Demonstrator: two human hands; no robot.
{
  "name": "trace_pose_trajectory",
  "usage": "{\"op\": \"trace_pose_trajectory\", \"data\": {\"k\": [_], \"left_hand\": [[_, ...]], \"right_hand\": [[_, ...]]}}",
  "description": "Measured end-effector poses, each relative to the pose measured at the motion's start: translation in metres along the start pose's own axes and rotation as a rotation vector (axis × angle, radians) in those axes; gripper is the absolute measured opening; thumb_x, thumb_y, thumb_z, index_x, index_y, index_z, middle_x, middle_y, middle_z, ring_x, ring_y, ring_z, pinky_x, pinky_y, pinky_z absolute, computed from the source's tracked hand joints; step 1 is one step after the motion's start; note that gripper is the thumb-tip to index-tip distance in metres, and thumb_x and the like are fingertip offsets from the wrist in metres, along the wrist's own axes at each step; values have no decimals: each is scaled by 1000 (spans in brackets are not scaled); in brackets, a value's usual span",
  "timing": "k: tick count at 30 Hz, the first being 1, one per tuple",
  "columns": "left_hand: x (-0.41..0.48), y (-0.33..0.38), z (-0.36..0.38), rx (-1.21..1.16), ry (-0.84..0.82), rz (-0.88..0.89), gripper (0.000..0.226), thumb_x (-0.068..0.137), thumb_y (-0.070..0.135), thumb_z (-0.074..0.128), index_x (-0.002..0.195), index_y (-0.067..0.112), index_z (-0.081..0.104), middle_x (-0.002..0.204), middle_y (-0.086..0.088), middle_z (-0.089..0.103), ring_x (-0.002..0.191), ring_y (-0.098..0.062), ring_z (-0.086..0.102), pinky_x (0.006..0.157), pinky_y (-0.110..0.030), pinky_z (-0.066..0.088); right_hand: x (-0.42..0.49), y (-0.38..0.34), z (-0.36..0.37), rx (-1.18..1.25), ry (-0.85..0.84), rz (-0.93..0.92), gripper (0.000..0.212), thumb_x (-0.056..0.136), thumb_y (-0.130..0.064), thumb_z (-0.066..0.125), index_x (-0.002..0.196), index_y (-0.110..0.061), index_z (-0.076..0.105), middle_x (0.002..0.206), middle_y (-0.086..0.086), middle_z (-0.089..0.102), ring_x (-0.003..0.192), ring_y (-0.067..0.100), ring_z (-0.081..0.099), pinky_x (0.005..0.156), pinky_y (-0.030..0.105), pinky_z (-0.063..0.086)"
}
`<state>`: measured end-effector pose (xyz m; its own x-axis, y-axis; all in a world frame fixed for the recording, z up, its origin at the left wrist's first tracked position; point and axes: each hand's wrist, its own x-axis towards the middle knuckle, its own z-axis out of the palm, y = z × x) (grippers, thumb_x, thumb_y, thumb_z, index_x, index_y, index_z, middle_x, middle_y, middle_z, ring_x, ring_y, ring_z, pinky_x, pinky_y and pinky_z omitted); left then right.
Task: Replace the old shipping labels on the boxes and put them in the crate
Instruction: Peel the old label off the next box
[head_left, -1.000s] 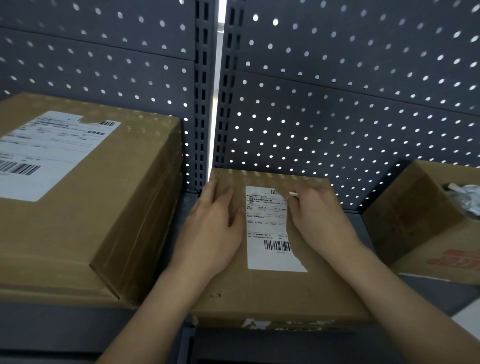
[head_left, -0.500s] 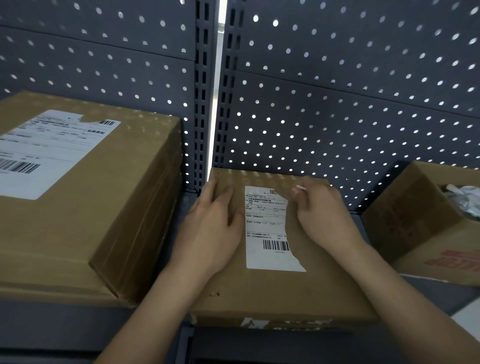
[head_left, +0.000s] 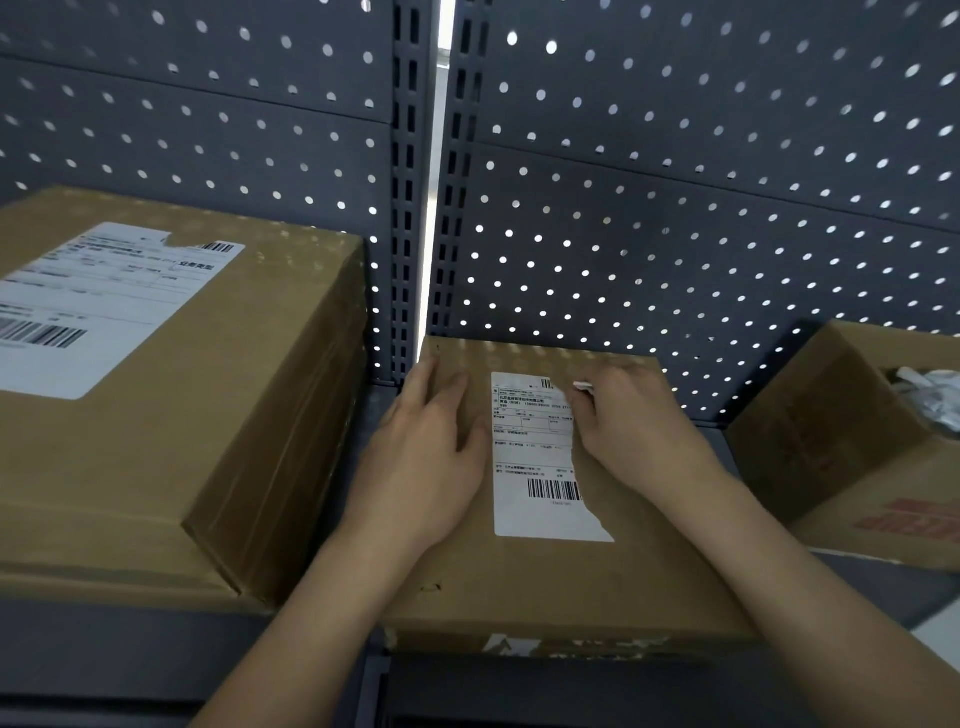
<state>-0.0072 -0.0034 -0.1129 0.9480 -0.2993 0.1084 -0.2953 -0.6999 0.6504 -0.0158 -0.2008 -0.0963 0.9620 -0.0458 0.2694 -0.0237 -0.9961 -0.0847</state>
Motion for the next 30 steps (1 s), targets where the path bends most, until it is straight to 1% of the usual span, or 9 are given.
{"op": "trace_pose_trajectory", "data": {"k": [4, 8, 10, 13, 16, 20, 23, 26, 30], "left_hand": [[-1, -1, 0, -2, 4, -1, 58, 98, 44, 43, 151, 27, 28, 161, 14, 2, 146, -15, 17, 112, -32, 26], [-1, -1, 0, -9, 4, 7, 58, 97, 44, 43, 151, 27, 27, 161, 13, 3, 146, -16, 18, 112, -33, 26], [-1, -1, 0, -24, 6, 14, 59, 98, 45, 42, 151, 27, 27, 161, 14, 3, 145, -15, 19, 111, -31, 26], [-1, -1, -1, -36, 14, 24, 58, 98, 44, 42, 151, 26, 27, 160, 16, 4, 144, -14, 20, 108, -27, 25], [-1, -2, -1, -36, 18, 29, 58, 98, 45, 42, 151, 26, 28, 160, 16, 4, 144, -14, 20, 108, -28, 26], [-1, -2, -1, -39, 17, 30, 58, 98, 44, 42, 151, 25, 28, 160, 16, 3, 145, -13, 20, 110, -29, 26], [-1, -1, -1, -28, 12, 23, 58, 98, 44, 42, 151, 25, 27, 160, 15, 2, 145, -14, 19, 111, -30, 26], [-1, -1, -1, -15, 12, 20, 58, 98, 44, 42, 152, 25, 27, 160, 14, 3, 145, -15, 20, 111, -30, 26], [-1, -1, -1, -16, 11, 16, 58, 98, 44, 42, 151, 27, 27, 160, 14, 3, 144, -15, 20, 110, -30, 26]], "right_hand": [[4, -6, 2, -102, -30, -3, 22, 86, -7, 53, 68, -18, 46, 76, 1, 57, 68, 20, 52, 65, 31, 42], [3, -5, 2, -208, -61, -25, 26, 79, -4, 56, 68, -22, 41, 68, 3, 59, 66, 25, 57, 67, 39, 48], [1, -4, 0, -192, -69, -28, 23, 78, -1, 58, 65, -18, 49, 67, 5, 61, 66, 28, 59, 67, 41, 49], [-2, 1, -3, 13, 5, -3, 16, 90, -6, 54, 77, -6, 64, 78, 6, 65, 77, 28, 59, 76, 38, 45], [-5, 5, -13, 299, 24, 110, 21, 98, -11, 49, 93, 3, 65, 90, 9, 66, 89, 30, 57, 76, 32, 37], [-7, 2, -11, 222, -10, 92, 22, 94, -19, 58, 78, -5, 63, 73, 6, 61, 78, 26, 53, 71, 34, 36], [-3, 1, -5, 128, -11, 59, 22, 94, -21, 56, 77, -8, 62, 77, 5, 63, 78, 23, 54, 76, 37, 44], [-1, -5, 0, 6, 10, 28, 27, 93, -12, 54, 67, -15, 46, 74, 1, 54, 66, 20, 49, 67, 33, 43], [-1, -12, 0, -178, -41, -4, 53, 80, -1, 62, 56, -22, 20, 60, 4, 51, 56, 22, 43, 63, 34, 42]]}}
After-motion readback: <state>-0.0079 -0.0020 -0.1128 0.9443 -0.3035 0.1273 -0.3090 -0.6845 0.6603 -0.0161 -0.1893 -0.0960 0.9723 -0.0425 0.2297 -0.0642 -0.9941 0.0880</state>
